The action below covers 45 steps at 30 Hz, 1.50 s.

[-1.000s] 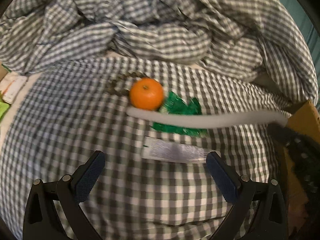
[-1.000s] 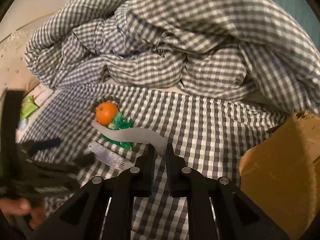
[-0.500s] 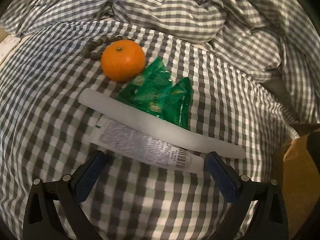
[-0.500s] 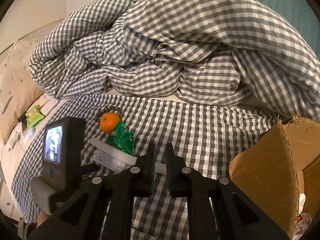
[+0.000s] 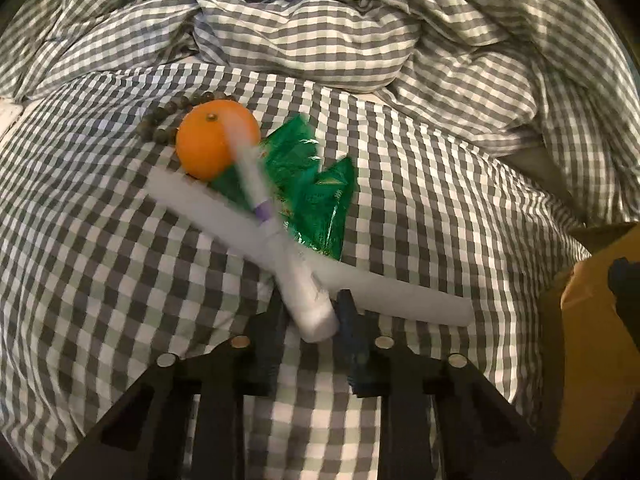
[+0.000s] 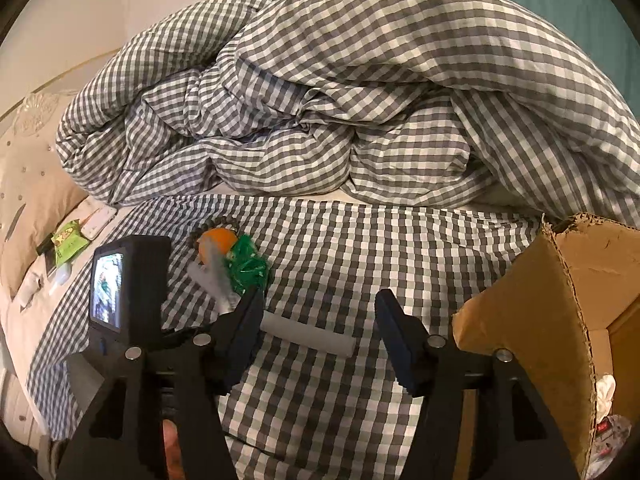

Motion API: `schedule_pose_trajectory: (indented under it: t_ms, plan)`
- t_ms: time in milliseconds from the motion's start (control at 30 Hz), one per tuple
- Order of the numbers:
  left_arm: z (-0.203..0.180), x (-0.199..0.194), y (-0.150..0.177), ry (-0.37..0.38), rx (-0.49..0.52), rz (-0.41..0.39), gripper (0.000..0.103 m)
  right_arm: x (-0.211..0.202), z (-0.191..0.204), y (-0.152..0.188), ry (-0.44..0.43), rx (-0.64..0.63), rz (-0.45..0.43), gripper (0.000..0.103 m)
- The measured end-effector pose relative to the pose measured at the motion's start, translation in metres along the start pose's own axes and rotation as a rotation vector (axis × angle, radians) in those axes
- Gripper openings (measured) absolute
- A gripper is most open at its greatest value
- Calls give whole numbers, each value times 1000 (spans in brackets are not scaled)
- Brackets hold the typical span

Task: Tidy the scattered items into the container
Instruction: 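Lift the toothpaste with left tool while right tool grasps the white plastic strip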

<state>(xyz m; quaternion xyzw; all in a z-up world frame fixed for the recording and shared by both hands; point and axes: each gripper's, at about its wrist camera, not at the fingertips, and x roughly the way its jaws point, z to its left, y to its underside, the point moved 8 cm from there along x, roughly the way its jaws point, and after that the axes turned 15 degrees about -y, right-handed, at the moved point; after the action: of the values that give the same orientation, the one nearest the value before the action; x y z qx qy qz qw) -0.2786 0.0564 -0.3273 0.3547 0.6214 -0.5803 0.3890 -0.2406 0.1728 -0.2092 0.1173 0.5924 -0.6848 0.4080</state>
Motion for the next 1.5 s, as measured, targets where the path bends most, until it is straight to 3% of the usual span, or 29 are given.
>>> schedule_pose_trajectory:
  t_ms: [133, 333, 833, 1033, 1100, 1133, 1233, 1267, 1500]
  plan:
    - [11, -9, 2, 7, 5, -12, 18, 6, -1, 3, -4, 12, 16, 59]
    - [36, -35, -5, -3, 10, -65, 18, 26, 3, 13, -11, 8, 80, 72]
    - [104, -75, -23, -71, -38, -149, 18, 121, 36, 38, -81, -165, 305, 72]
    - [115, -71, -21, -75, -53, -136, 18, 147, 34, 53, -24, -210, 380, 72]
    - [115, -71, -19, -75, -52, -134, 18, 144, 31, 54, -1, -187, 376, 57]
    - [115, -71, -19, -75, -52, -133, 18, 141, 28, 52, 24, -187, 369, 42]
    - [116, -72, -19, -74, -57, -134, 18, 135, 21, 51, 25, -149, 360, 26]
    - [116, -72, -19, -73, -59, -135, 18, 133, 19, 50, 29, -143, 351, 13]
    - [114, -81, -18, -69, -56, -143, 18, 106, 24, 42, 24, -128, 268, 11]
